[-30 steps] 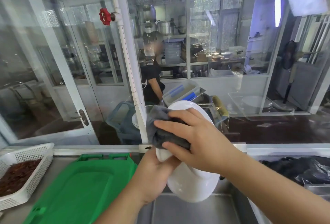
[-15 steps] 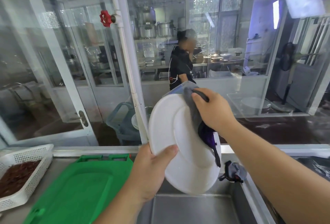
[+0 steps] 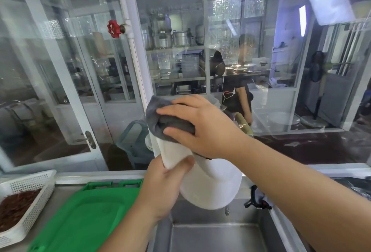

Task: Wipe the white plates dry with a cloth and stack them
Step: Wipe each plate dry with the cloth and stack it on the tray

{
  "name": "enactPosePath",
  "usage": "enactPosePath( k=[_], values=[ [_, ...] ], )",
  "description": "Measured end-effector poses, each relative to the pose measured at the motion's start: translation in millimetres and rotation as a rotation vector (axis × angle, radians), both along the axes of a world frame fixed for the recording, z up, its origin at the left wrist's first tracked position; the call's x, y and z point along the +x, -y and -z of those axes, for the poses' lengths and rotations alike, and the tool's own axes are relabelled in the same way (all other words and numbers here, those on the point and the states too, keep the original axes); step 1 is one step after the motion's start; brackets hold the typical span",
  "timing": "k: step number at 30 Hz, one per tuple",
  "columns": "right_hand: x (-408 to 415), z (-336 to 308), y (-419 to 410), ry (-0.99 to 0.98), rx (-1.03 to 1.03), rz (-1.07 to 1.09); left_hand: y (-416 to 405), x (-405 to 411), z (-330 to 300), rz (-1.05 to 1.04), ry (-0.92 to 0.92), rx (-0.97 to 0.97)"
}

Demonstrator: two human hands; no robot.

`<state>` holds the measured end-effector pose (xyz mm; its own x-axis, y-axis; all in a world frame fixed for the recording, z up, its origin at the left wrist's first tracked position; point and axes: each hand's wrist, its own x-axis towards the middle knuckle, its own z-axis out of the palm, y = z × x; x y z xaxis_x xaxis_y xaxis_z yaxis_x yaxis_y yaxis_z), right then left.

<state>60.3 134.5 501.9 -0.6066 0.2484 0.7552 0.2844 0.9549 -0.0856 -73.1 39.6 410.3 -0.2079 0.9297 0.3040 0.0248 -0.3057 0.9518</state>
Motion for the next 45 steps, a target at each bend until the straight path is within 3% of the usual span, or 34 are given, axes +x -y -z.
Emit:
enactPosePath(
  k=[8, 12, 20, 27, 32, 36, 45],
  values=[
    [23.8, 6.4, -51.5, -0.361, -0.644, 0.276, 9.8, 11.2, -3.8, 0.030, 0.242, 0.001],
    [40.6, 35.4, -64.7, -0.509, -0.884, 0.327, 8.8, 14.6, -4.8, -0.012, 0.242, 0.042],
    [53.0, 80.7, -47.3, -0.921, -1.395, 0.194, 4.2, 15.7, 9.1, -0.057, 0.113, 0.108],
    [43.7, 122.2, -3.0, -1.127, -1.841, -0.040, 4.5, 16.6, 6.5, -0.163, -0.016, 0.138],
    [29.8, 132.9, 19.4, -1.222, -1.939, -0.299, 4.3, 21.2, 8.5, -0.217, -0.045, 0.166],
    [31.2, 136.2, 21.2, -1.296, -1.916, -0.441, 6.6, 22.0, 13.2, -0.180, 0.055, 0.141],
    [60.1, 123.3, -6.4, -1.321, -1.586, -0.220, 5.1, -5.9, -17.9, 0.087, 0.451, 0.001]
  ],
)
